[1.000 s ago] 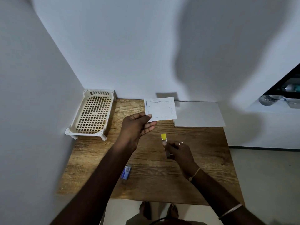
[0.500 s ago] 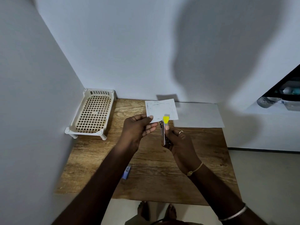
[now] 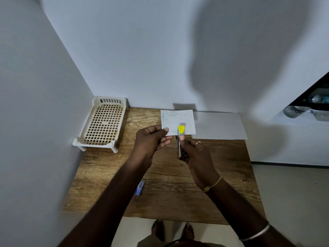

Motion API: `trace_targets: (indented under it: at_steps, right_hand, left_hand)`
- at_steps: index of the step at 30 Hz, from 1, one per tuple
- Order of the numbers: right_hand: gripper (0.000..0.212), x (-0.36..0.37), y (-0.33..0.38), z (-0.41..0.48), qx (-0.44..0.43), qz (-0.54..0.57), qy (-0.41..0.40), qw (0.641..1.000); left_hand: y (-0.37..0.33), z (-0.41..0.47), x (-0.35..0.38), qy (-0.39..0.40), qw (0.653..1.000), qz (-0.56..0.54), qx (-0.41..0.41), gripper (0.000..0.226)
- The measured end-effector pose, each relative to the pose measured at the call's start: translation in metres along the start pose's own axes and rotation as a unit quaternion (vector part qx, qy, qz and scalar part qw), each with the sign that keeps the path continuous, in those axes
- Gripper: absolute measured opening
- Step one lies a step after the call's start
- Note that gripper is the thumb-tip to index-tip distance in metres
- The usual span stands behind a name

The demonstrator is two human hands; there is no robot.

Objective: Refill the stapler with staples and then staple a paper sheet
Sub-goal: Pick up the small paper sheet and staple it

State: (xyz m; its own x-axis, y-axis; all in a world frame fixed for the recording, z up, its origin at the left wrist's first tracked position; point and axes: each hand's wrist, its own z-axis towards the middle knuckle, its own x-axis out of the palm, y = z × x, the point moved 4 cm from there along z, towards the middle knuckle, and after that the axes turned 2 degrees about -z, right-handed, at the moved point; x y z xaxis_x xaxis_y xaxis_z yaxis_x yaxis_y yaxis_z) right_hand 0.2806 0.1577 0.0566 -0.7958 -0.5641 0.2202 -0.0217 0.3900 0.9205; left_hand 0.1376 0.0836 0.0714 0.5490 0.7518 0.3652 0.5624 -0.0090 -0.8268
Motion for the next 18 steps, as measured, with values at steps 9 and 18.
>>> trace_targets:
  at_steps: [9, 18]
  right_hand:
    - [0.017, 0.0, 0.002, 0.0, -0.001, 0.03, -0.005, 1.0]
    - [0.033, -0.003, 0.001, 0.001, -0.042, 0.004, -0.04, 0.998]
  left_hand:
    - [0.005, -0.007, 0.003, 0.01, 1.0, -0.021, -0.013, 0.015]
    - [0.011, -0.007, 0.009, 0.036, 0.997, -0.056, -0.033, 0.021]
